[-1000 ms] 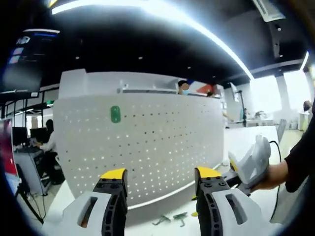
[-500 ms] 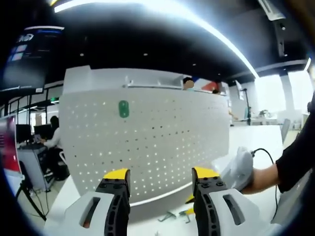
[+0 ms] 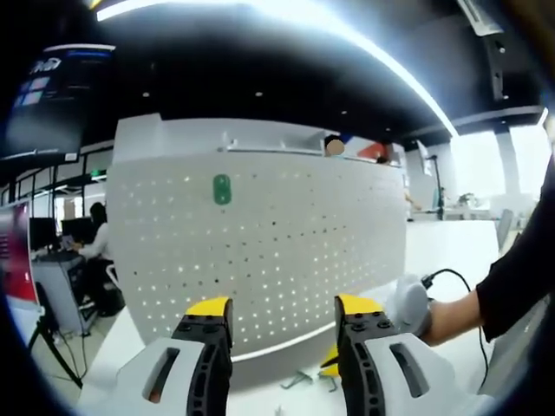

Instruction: Insert the hook assembly into the mounting plate slot until the hook locks in place.

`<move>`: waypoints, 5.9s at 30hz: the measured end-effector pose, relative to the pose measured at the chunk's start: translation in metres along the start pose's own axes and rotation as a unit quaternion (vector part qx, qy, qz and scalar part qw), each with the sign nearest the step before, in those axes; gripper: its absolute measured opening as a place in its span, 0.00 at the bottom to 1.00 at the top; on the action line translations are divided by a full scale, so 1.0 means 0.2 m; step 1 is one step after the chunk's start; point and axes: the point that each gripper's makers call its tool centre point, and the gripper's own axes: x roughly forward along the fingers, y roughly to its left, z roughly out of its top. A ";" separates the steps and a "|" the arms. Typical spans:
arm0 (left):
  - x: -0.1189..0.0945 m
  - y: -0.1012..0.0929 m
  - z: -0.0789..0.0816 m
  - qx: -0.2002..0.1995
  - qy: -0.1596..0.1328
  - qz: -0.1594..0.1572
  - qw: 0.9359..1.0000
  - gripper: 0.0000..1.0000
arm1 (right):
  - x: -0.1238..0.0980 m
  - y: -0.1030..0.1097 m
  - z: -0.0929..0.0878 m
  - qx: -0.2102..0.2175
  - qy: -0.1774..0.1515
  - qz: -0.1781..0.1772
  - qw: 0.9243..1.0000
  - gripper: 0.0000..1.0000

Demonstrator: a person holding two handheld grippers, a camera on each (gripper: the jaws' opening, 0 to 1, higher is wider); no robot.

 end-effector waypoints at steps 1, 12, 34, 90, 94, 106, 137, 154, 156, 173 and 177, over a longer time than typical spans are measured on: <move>0.00 0.00 0.00 0.000 0.000 0.000 1.000 0.48 | 0.01 0.00 -0.01 -0.006 0.005 0.003 1.000 0.03; 0.00 0.00 0.00 0.000 -0.001 -0.001 1.000 0.47 | 0.03 0.01 -0.04 -0.043 0.030 0.009 0.999 0.00; 0.01 -0.05 -0.02 0.012 0.011 -0.017 1.000 0.45 | -0.31 -0.08 0.22 0.082 -0.092 -0.031 0.992 0.00; 0.01 -0.23 -0.03 0.063 0.007 -0.091 0.994 0.04 | -0.81 0.09 0.70 0.197 -0.251 0.027 0.947 0.00; 0.00 -0.23 -0.02 0.052 0.005 -0.090 0.995 0.04 | -0.82 0.08 0.71 0.197 -0.253 0.027 0.947 0.00; 0.01 -0.22 -0.02 0.030 0.007 -0.087 0.996 0.03 | -0.82 0.09 0.73 0.198 -0.257 0.030 0.945 0.08; 0.01 -0.15 -0.03 0.015 0.008 -0.059 0.998 0.03 | -0.98 0.09 0.54 0.117 -0.318 -0.093 0.936 0.29; -0.02 -0.09 0.06 0.022 -0.004 -0.022 1.000 0.03 | -1.10 0.08 0.41 0.143 -0.338 -0.141 0.919 0.33; -0.01 -0.06 0.10 0.027 -0.009 -0.014 0.999 0.03 | -1.12 0.04 0.41 0.147 -0.345 -0.149 0.915 0.34; 0.16 0.31 0.45 0.037 -0.045 0.086 0.995 0.03 | -1.29 -0.03 0.45 0.160 -0.385 -0.166 0.894 0.37; 0.21 0.36 0.49 0.036 -0.042 0.100 0.993 0.03 | -1.28 -0.04 0.45 0.171 -0.384 -0.163 0.893 0.38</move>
